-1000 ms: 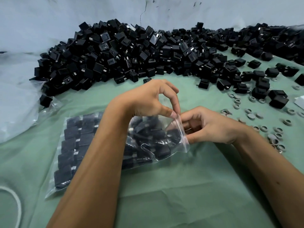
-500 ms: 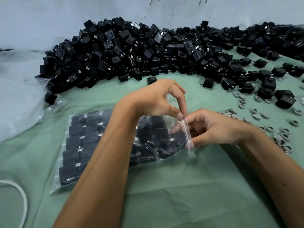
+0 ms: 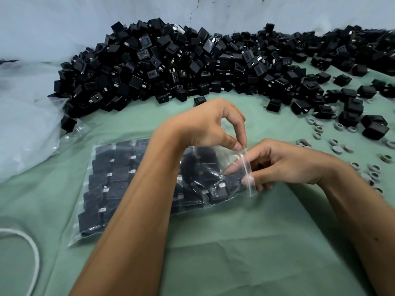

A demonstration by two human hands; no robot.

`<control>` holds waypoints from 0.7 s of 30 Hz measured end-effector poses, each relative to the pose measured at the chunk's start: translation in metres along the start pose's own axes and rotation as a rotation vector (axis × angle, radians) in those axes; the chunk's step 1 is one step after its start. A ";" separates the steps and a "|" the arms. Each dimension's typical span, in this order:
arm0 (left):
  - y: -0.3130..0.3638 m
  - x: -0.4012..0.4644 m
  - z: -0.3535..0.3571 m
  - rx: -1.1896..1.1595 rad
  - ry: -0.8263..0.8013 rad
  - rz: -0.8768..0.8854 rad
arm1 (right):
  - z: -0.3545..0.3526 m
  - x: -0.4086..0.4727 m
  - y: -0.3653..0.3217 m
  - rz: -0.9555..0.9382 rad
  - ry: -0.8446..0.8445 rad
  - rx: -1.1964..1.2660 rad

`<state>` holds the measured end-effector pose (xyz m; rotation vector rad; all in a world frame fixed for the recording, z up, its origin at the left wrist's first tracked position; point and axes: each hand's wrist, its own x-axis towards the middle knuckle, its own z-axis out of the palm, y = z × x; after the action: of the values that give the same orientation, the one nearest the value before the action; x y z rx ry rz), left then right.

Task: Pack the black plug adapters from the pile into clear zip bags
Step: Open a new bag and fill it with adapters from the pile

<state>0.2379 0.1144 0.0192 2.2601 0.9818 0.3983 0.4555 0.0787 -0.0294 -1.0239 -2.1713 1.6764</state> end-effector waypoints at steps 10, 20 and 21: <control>-0.002 0.002 0.001 -0.002 -0.017 -0.038 | 0.013 0.015 -0.001 -0.049 0.121 -0.078; -0.004 0.000 0.001 -0.047 -0.037 -0.052 | -0.012 0.001 0.001 0.042 0.177 -0.075; -0.005 0.000 0.000 -0.051 -0.027 -0.070 | -0.021 0.001 0.002 0.052 0.267 -0.046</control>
<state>0.2351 0.1165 0.0157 2.1731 1.0226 0.3576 0.4668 0.0959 -0.0241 -1.2473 -2.0335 1.4221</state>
